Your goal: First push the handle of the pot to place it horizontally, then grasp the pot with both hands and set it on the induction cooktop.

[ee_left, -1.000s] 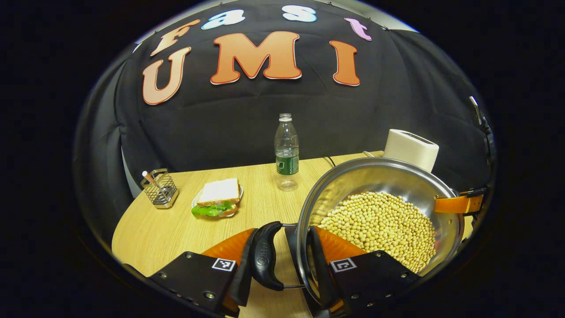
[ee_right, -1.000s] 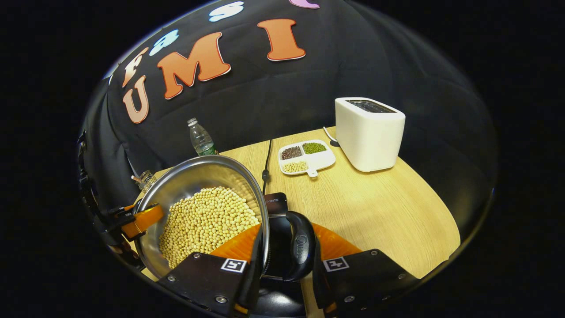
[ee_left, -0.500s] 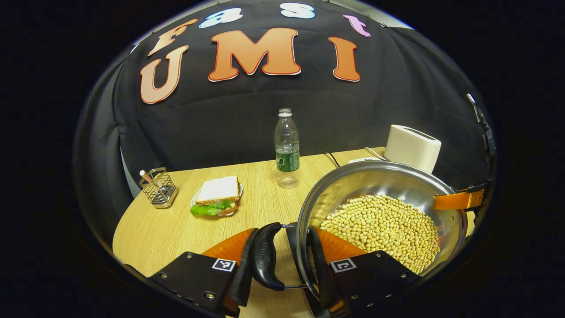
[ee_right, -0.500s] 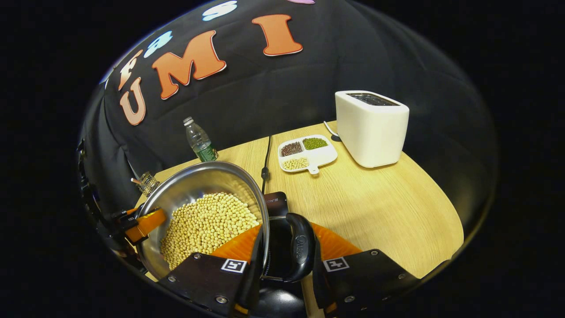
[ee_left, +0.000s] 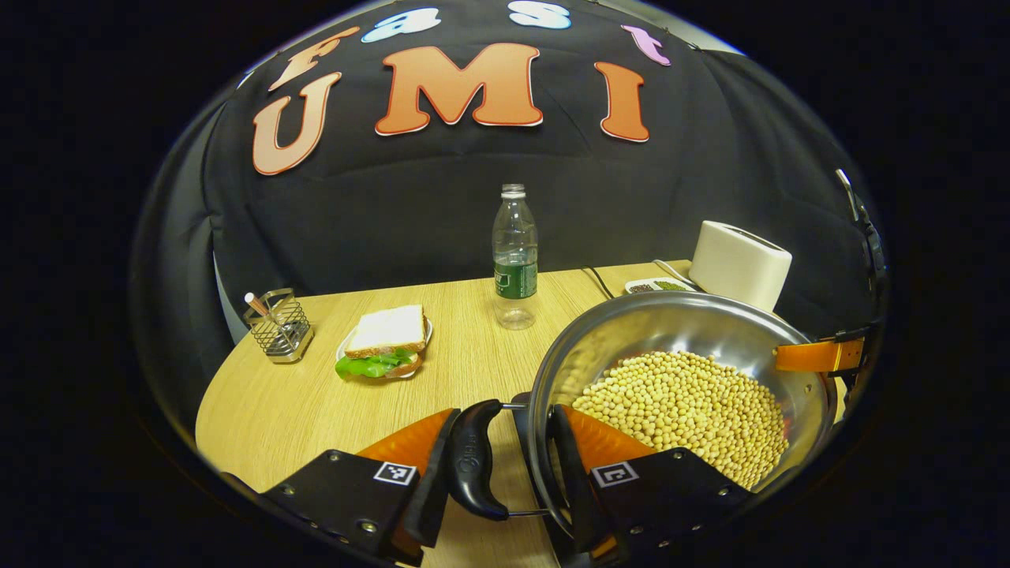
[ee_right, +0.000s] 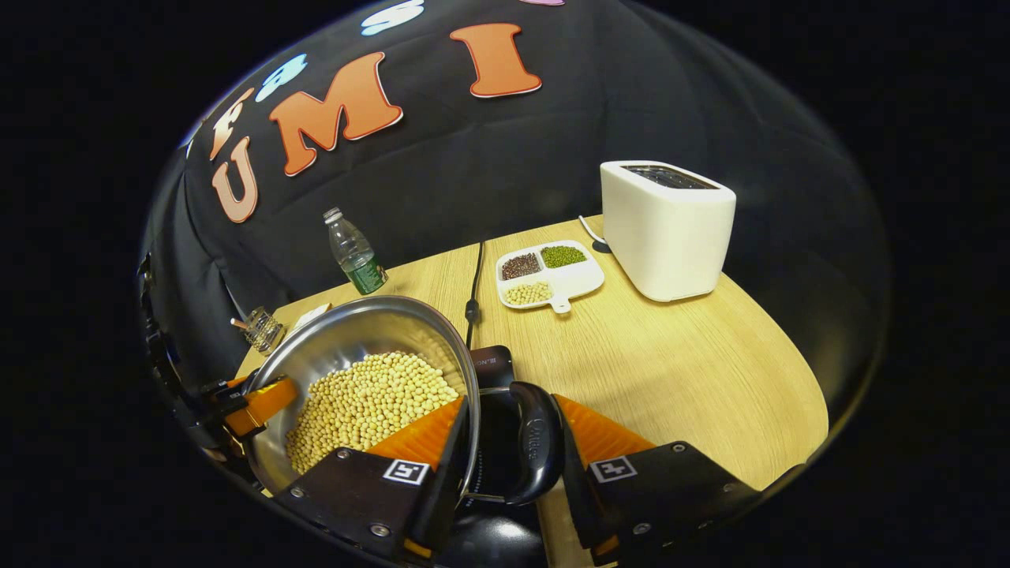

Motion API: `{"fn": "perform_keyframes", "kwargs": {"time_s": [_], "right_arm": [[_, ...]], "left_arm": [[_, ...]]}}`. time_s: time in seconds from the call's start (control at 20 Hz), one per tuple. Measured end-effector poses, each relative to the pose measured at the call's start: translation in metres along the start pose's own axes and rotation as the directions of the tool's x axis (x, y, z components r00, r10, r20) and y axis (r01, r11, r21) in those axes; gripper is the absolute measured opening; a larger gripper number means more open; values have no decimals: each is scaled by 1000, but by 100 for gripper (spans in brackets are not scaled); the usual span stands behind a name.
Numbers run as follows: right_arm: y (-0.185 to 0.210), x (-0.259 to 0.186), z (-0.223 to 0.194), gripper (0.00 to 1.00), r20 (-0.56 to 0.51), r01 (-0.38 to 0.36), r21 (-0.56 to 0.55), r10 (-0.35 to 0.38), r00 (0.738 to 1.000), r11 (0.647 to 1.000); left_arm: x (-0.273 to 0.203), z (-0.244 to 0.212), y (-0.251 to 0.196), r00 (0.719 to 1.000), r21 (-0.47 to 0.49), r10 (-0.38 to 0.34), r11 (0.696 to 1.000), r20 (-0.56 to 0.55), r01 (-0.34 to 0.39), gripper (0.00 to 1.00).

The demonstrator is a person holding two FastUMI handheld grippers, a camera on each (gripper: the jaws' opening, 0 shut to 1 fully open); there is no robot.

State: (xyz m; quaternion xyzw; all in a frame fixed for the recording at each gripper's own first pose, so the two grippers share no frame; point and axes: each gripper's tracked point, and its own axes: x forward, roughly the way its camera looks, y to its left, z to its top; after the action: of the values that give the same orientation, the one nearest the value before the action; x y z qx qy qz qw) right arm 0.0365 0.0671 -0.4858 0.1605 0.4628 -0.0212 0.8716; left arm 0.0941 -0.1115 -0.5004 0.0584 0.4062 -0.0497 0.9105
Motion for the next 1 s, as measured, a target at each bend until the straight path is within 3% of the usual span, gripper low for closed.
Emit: {"fn": "perform_keyframes", "kwargs": {"time_s": [0.1,0.15,0.25,0.5,0.55,0.9,0.95,1.0], "right_arm": [[-3,-8,7,59,20,9,3,-9,1000,1000],[-6,-14,13,68,36,14,1,-14,999,1000],[-12,-26,28,73,84,36,-9,-35,996,999],[-24,-84,76,79,227,61,-26,-54,972,998],[-22,-96,87,81,255,57,-31,-48,966,998],[-6,-187,149,85,434,52,-103,-2,901,993],[-1,-201,157,92,458,54,-121,7,889,991],[4,-215,163,86,476,50,-136,21,879,989]], "left_arm": [[-4,8,2,1000,8,13,1000,15,-13,66],[-10,13,3,1000,8,17,1000,26,-17,66],[-22,29,8,998,-3,24,1000,61,-24,67],[-71,82,27,986,-49,58,998,158,-51,67],[-83,94,30,982,-59,60,997,180,-51,72],[-170,169,44,926,-75,122,992,357,-101,72],[-184,182,48,916,-86,131,991,379,-107,72],[-201,195,52,906,-98,137,989,402,-107,72]]}}
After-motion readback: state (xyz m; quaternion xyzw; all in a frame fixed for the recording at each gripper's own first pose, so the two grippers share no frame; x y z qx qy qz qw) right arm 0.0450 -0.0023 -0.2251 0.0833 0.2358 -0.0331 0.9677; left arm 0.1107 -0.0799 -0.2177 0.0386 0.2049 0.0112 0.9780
